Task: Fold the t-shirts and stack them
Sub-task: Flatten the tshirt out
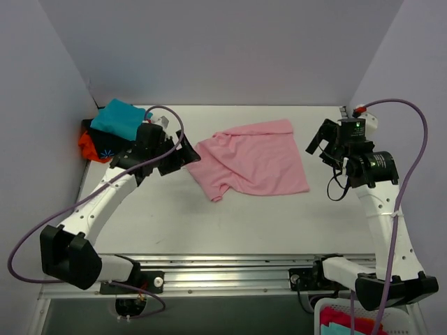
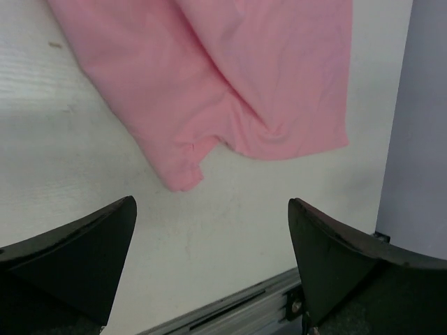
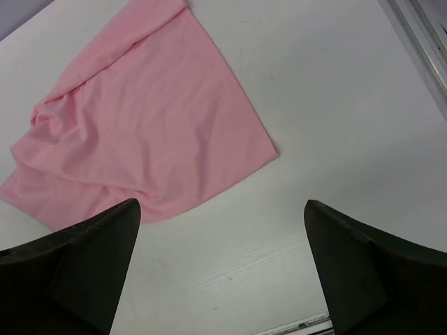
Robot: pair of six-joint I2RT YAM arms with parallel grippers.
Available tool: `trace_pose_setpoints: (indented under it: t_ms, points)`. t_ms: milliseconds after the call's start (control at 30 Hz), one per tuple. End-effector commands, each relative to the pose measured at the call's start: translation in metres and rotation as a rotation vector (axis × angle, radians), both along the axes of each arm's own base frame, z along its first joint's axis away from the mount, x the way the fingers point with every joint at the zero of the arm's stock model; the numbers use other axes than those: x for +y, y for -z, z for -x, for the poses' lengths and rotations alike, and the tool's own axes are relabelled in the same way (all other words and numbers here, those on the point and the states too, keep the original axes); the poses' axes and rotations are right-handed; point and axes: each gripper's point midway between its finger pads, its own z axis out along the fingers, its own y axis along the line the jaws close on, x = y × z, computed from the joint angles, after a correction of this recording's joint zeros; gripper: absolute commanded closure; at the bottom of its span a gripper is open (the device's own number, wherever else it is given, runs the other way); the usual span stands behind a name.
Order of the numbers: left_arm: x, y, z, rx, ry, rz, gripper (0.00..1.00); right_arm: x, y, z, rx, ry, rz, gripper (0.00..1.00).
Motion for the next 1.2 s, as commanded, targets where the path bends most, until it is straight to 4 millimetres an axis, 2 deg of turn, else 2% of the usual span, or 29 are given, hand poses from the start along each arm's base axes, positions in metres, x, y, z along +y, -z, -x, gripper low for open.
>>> trace_pose_setpoints:
  t_ms: [0, 33, 100, 133, 167, 233, 300, 400, 500, 600, 667, 733, 867, 900, 933, 1033, 1167]
  points:
    - [0.04, 0.012, 0.021, 0.053, -0.047, -0.223, 0.01, -0.007, 0.015, 0.01, 0.069, 0.009, 0.069, 0.0]
    - [0.036, 0.025, 0.032, 0.088, -0.022, -0.214, 0.01, -0.003, 0.016, 0.007, 0.062, -0.016, 0.069, 0.0]
    - [0.036, 0.031, 0.038, 0.097, -0.029, -0.202, 0.01, 0.009, 0.033, 0.004, 0.1, -0.087, 0.05, 0.0]
    - [0.039, 0.04, 0.042, 0.121, -0.037, -0.211, 0.01, 0.023, 0.05, -0.003, 0.136, -0.146, 0.003, 0.0]
    - [0.039, 0.043, 0.043, 0.132, -0.04, -0.213, 0.01, 0.029, 0.064, -0.006, 0.177, -0.159, -0.02, 0.0]
    - [0.038, 0.044, 0.045, 0.155, -0.03, -0.218, 0.0, 0.035, 0.107, -0.015, 0.297, -0.154, -0.057, 0.0]
    - [0.037, 0.045, 0.046, 0.165, -0.006, -0.229, 0.0, 0.042, 0.12, -0.027, 0.303, -0.149, -0.099, 0.0]
    - [0.037, 0.036, 0.039, 0.131, 0.021, -0.248, 0.0, 0.032, 0.122, -0.045, 0.256, -0.111, -0.116, 0.0]
    - [0.036, 0.033, 0.029, 0.11, 0.04, -0.27, 0.0, 0.019, 0.133, -0.055, 0.295, -0.064, -0.125, 0.0]
    - [0.034, 0.037, 0.02, 0.141, 0.044, -0.284, 0.0, 0.011, 0.154, -0.058, 0.347, 0.003, -0.207, 0.0]
    - [0.03, 0.042, 0.015, 0.161, 0.064, -0.282, 0.0, -0.002, 0.177, -0.049, 0.415, 0.072, -0.239, 0.0]
    - [0.027, 0.037, 0.009, 0.144, 0.077, -0.284, 0.0, -0.016, 0.189, -0.039, 0.463, 0.135, -0.23, 0.0]
    - [0.03, 0.043, -0.004, 0.149, 0.082, -0.291, 0.0, -0.015, 0.219, -0.019, 0.535, 0.175, -0.261, 0.0]
    - [0.031, 0.044, -0.005, 0.154, 0.081, -0.292, 0.0, -0.014, 0.224, -0.02, 0.527, 0.178, -0.277, 0.0]
    - [0.034, 0.046, -0.008, 0.159, 0.072, -0.288, 0.05, -0.014, 0.231, -0.018, 0.539, 0.191, -0.293, 0.01]
    - [0.036, 0.049, -0.012, 0.16, 0.067, -0.268, 0.05, -0.015, 0.242, -0.019, 0.557, 0.209, -0.292, 0.02]
    - [0.043, 0.058, -0.016, 0.179, 0.063, -0.263, 0.06, -0.022, 0.244, -0.026, 0.558, 0.225, -0.271, 0.04]
